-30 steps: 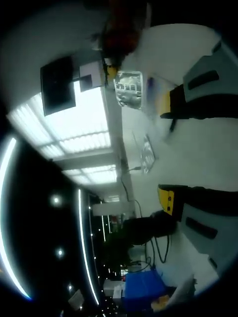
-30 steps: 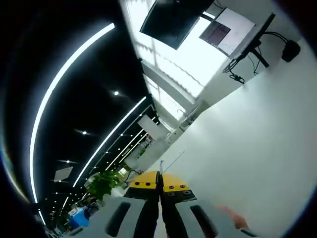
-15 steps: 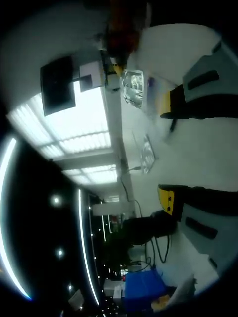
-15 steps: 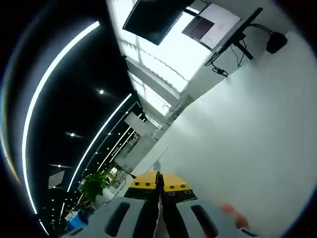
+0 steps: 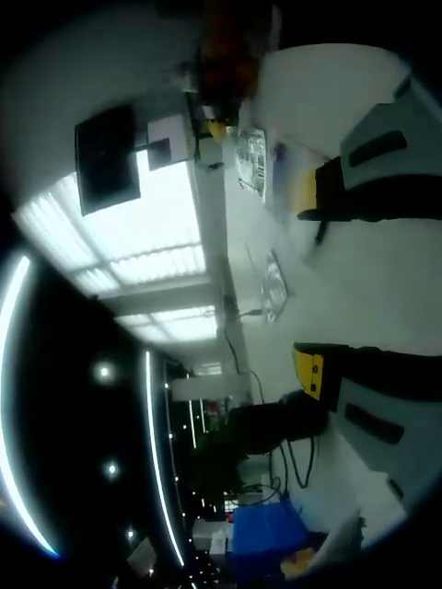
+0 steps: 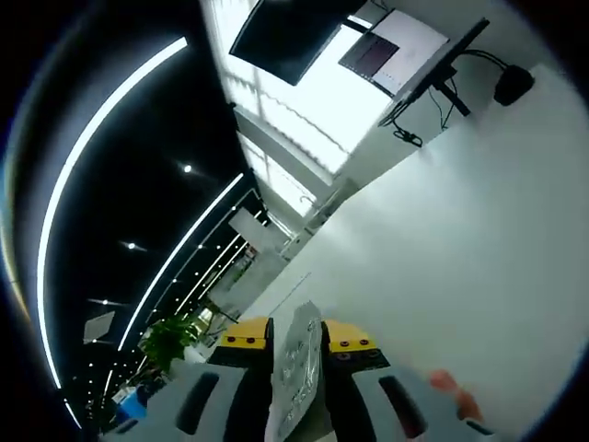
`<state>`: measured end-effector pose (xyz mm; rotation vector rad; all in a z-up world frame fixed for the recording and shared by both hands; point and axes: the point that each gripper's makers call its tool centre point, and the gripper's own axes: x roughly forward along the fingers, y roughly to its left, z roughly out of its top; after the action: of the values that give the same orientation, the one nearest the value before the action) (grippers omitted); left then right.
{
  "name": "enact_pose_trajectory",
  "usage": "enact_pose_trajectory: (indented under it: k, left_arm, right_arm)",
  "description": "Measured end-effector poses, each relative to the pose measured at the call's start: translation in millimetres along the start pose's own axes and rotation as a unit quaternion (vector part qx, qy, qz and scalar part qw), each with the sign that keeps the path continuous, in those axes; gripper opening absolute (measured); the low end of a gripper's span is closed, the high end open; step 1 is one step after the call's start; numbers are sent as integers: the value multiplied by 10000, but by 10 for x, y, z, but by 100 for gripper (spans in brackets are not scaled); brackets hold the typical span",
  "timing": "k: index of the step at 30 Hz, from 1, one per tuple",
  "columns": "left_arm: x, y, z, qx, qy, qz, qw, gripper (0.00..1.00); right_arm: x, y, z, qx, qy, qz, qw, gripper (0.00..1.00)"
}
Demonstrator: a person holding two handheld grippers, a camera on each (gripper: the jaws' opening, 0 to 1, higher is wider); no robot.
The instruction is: Clip sheet goods on table flip sheet goods clip sheet goods scan sheet goods put sheet goods back to table
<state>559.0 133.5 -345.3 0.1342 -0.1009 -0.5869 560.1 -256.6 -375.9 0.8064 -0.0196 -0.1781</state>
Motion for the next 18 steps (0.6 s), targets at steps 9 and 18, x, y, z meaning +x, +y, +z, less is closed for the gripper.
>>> enact_pose_trajectory:
  k: [9, 18]
  left_arm:
    - [0, -3, 6, 5, -12, -2, 10000, 46]
    - [-5, -21, 13, 15, -8, -3, 10000, 46]
  right_arm:
    - [-90, 40, -35, -617, 78, -82, 9980, 32]
    - [-141, 38, 14, -721, -10, -134, 9973, 30]
